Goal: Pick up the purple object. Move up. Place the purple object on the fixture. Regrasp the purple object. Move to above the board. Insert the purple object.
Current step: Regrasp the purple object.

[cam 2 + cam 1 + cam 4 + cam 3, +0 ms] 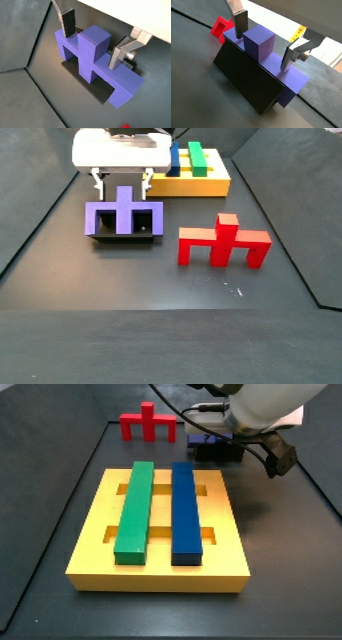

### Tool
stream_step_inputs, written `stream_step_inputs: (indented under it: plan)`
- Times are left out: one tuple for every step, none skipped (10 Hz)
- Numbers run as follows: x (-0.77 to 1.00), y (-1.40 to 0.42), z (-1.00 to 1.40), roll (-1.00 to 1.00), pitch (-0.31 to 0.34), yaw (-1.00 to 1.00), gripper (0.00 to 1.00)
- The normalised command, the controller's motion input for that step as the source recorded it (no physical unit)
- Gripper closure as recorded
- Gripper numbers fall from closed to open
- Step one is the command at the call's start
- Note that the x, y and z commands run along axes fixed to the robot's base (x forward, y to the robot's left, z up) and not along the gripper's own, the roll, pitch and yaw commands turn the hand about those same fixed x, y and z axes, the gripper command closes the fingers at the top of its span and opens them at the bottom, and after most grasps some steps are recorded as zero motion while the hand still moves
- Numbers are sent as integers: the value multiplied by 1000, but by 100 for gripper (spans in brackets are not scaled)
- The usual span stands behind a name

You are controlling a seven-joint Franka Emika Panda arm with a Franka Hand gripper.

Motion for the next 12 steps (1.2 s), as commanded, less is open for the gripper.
stream_step_inputs:
  plan:
    - [120, 0, 0, 0, 54, -51, 0]
    - [37, 0, 0, 0, 0, -23, 0]
    - [0, 0, 0, 0, 0, 0, 0]
    - [0, 0, 0, 0, 0, 0, 100]
    - [0, 0, 0, 0, 0, 0, 100]
    - [0, 0, 0, 0, 0, 0, 100]
    - [0, 0, 0, 0, 0, 0, 100]
    - [0, 0, 0, 0, 0, 0, 100]
    - [0, 0, 0, 0, 0, 0, 100]
    - [0, 0, 0, 0, 0, 0, 100]
    - [0, 0, 0, 0, 0, 0, 100]
    - [0, 0, 0, 0, 0, 0, 100]
